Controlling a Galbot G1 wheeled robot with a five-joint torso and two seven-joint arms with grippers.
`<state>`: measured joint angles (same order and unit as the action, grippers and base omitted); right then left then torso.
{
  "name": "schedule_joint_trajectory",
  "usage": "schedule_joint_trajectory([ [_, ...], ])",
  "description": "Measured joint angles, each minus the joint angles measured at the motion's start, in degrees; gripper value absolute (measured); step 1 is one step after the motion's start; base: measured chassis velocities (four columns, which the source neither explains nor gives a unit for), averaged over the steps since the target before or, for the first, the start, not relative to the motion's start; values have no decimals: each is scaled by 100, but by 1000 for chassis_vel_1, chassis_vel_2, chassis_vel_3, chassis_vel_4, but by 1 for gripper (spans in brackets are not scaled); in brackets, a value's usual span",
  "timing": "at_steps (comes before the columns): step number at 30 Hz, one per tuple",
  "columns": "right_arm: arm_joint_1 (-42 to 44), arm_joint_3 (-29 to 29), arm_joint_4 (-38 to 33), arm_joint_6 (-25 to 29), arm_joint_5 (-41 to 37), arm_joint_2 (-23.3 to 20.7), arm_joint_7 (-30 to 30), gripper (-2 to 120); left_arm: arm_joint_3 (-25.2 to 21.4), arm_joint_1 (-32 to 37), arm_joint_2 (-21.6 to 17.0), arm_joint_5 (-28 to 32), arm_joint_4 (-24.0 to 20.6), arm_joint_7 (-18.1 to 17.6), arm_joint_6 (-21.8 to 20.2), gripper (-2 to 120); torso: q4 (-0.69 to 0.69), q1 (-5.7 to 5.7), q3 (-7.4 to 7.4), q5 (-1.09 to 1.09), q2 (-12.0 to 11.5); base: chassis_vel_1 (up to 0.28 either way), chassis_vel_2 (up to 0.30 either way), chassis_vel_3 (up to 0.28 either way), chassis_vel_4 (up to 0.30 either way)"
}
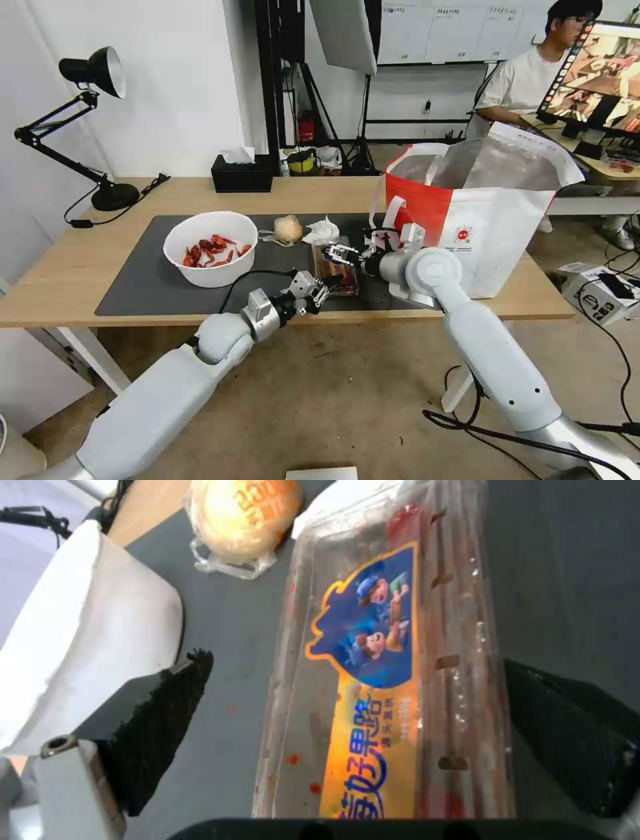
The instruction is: Pick up the trash from the table and place it into the takeout bag.
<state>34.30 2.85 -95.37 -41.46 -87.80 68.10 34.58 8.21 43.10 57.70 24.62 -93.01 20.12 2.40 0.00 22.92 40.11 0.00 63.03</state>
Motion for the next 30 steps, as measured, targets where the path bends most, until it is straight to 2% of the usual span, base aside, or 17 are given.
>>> schedule_joint_trajectory([
  [13, -47, -31, 115, 5, -22, 46, -7, 100, -17, 11, -9, -5, 31, 66, 35, 0, 0, 0, 0, 0, 0, 0, 0, 0, 0],
  [15, -58, -75, 133, 6, -22, 41, 4, 91, -14, 12, -20, -5, 31, 71, 39, 0, 0, 0, 0, 0, 0, 0, 0, 0, 0],
  [20, -59, -101, 134, 7, -22, 23, 7, 80, -9, 4, -22, -5, 31, 72, 41, 0, 0, 0, 0, 0, 0, 0, 0, 0, 0],
  [23, -46, -119, 129, 8, -22, -20, 6, 62, -5, -14, -24, -1, 33, 72, 43, 0, 0, 0, 0, 0, 0, 0, 0, 0, 0],
  [25, -42, -120, 127, 8, -22, -28, 6, 61, -3, -17, -24, 0, 33, 72, 44, 0, 0, 0, 0, 0, 0, 0, 0, 0, 0],
  [26, -29, -127, 121, 9, -21, -49, 4, 52, 1, -23, -25, 2, 38, 72, 46, 0, 0, 0, 0, 0, 0, 0, 0, 0, 0],
  [27, -29, -127, 121, 9, -21, -49, 4, 52, 1, -23, -25, 2, 38, 72, 46, 0, 0, 0, 0, 0, 0, 0, 0, 0, 0],
  [30, -10, -130, 114, 10, -19, -64, 2, 37, 3, -41, -19, 5, 48, 72, 53, 0, 0, 0, 0, 0, 0, 0, 0, 0, 0],
])
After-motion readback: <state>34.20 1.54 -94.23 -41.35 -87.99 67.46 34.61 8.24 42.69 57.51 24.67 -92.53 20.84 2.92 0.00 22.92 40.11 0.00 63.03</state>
